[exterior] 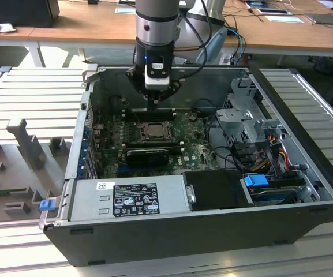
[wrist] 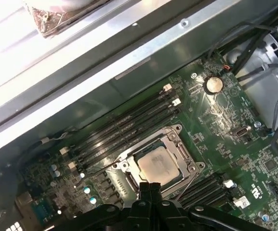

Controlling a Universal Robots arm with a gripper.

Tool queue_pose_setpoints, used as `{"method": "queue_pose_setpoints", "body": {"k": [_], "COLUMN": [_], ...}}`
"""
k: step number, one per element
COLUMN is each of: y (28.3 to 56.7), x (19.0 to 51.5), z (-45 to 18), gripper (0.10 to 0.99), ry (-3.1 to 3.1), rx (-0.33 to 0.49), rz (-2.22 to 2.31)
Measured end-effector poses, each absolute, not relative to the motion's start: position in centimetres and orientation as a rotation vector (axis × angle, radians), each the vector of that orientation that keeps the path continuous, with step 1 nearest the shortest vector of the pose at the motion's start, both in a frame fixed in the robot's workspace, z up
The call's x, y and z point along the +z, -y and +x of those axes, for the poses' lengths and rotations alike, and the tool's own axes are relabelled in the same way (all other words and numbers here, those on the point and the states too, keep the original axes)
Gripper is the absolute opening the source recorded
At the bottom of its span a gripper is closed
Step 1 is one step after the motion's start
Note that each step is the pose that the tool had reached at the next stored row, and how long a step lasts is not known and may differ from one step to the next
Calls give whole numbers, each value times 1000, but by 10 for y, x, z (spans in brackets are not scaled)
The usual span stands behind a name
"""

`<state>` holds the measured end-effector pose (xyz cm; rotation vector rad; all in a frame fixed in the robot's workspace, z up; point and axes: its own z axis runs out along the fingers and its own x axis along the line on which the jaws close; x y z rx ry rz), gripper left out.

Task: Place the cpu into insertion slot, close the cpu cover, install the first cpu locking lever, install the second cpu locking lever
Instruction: 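Install the first cpu locking lever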

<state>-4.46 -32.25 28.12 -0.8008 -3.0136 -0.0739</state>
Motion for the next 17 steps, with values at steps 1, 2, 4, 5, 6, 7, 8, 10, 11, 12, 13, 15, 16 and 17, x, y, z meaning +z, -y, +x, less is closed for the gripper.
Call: {"method": "queue_pose_setpoints", "body": {"k": [1,2,4,5,6,7,8,10,11,12,13,15,16,17], "y": [322,323,322,322,323,323,323,323,323,323,323,322,322,322], "x": [281,281,281,280,280,280,280,279,279,279,279,279,279,279], "z": [-45,-45,-45,-45,-45,-45,-45,-45,-45,-45,-45,-45,-45,-45], "gripper": [106,106,106,106,106,106,106,106,106,106,106,106,106,106], "ry": [3020,3026,3036,3044,3053,3058,3065,3080,3085,3088,3091,3095,3097,3098], "rx": [-72,-71,-70,-70,-69,-68,-68,-67,-66,-66,-65,-65,-65,-64], "rz": [-776,-749,-708,-669,-625,-595,-556,-464,-427,-400,-371,-334,-313,-295]}}
